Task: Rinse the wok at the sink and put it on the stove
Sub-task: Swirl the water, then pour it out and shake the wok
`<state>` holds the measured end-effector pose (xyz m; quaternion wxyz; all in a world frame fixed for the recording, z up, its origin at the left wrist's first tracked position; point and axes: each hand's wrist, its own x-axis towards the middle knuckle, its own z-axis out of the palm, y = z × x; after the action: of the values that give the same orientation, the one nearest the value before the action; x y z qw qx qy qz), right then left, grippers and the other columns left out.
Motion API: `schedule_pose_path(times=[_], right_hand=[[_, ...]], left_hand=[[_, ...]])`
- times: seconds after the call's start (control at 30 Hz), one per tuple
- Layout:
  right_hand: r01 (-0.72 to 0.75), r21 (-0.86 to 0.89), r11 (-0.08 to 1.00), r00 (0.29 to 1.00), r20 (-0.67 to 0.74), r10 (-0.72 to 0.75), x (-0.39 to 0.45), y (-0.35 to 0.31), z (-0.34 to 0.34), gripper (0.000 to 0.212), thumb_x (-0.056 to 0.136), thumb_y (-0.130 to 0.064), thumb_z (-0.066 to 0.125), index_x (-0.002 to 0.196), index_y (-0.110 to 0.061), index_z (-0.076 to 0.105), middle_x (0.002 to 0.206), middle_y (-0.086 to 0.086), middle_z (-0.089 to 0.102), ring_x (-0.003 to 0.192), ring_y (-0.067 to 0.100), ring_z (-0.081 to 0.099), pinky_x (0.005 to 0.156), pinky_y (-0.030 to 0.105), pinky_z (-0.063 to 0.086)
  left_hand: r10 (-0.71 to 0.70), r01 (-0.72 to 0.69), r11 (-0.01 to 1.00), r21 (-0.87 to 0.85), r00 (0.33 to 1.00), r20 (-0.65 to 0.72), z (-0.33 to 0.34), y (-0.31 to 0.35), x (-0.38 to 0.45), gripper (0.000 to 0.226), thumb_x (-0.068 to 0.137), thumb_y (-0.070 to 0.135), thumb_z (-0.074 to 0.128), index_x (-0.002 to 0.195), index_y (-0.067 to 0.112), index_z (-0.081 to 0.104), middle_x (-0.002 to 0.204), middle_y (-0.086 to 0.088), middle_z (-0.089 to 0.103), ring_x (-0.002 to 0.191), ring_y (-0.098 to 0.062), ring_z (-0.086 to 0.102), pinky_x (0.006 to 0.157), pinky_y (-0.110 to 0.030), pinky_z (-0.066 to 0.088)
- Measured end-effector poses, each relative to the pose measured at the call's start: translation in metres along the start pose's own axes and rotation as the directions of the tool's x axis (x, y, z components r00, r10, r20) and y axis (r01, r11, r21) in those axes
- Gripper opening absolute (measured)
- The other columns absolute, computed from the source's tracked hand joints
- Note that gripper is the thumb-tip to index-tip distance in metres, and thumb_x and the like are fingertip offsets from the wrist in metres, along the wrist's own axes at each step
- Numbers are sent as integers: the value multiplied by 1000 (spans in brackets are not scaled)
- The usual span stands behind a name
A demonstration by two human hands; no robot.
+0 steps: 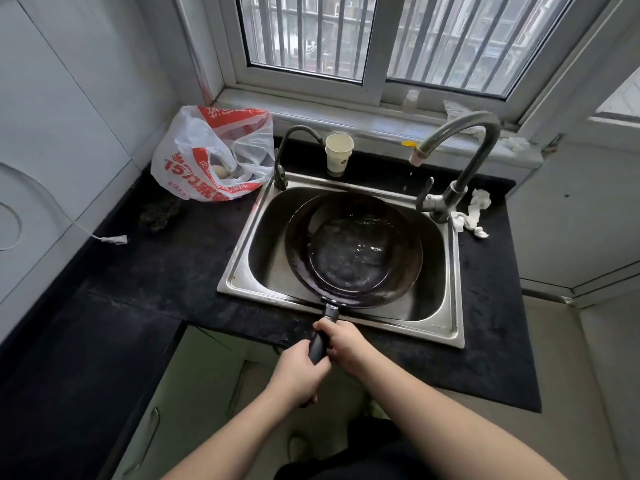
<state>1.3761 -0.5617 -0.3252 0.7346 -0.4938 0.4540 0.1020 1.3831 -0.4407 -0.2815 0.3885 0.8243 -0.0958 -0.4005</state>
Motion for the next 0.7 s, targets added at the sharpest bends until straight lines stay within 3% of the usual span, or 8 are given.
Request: schedule_pose_path(times=[0.13, 0.2, 0.33, 0.47, 0.63, 0.7], right_hand=[[86, 36, 996, 996, -26, -85, -2, 5, 2, 20, 79, -22, 75, 75, -12, 58, 68, 3, 54, 59, 13, 51, 59, 26, 43], [129, 16, 992, 991, -33, -128, -4, 5, 1, 23, 81, -27, 78, 77, -14, 59, 66, -1, 57, 61, 11, 54, 62, 25, 45], [188, -140, 972, 978, -63, -199, -2, -1, -2, 27, 81, -21, 74, 69, -17, 50, 60, -5, 49, 58, 11, 47, 56, 24, 39], [192, -163, 968, 974, -92, -208, 1, -11, 0, 27, 76, -17, 67, 61, -18, 45, 54, -4, 40, 58, 16, 40, 57, 31, 34], [115, -119, 986, 988, -86, -126, -4, -25, -2, 18, 82, -14, 66, 77, -7, 50, 61, 3, 42, 50, 14, 43, 38, 14, 31], [96, -89, 991, 993, -65, -102, -4, -23, -1, 18, 82, -14, 67, 78, -7, 50, 64, 4, 43, 52, 15, 45, 40, 17, 34]], left_hand=[[15, -17, 999, -43, 999, -31, 6, -1, -5, 20, 88, 25, 61, 86, 7, 53, 54, -5, 58, 33, -19, 53, 33, -21, 36], [32, -33, 998, -49, 999, -33, 7, -2, -6, 18, 88, 24, 62, 85, 9, 53, 54, -5, 58, 34, -21, 54, 33, -22, 36], [46, -46, 997, -68, 999, -6, 0, 2, -4, 15, 88, 23, 60, 83, 11, 52, 53, -4, 56, 33, -20, 52, 33, -22, 36], [39, -36, 996, -81, 999, 27, -6, 17, 1, 13, 87, 21, 58, 82, 11, 51, 51, -4, 54, 33, -21, 52, 33, -21, 35], [10, -8, 999, -48, 999, 43, -7, 30, 5, 10, 82, 20, 54, 82, 10, 51, 52, -10, 57, 36, -24, 55, 35, -23, 38], [-2, 3, 1000, -24, 999, 34, -6, 30, 4, 11, 81, 20, 53, 82, 9, 50, 53, -11, 59, 37, -25, 55, 35, -23, 38]])
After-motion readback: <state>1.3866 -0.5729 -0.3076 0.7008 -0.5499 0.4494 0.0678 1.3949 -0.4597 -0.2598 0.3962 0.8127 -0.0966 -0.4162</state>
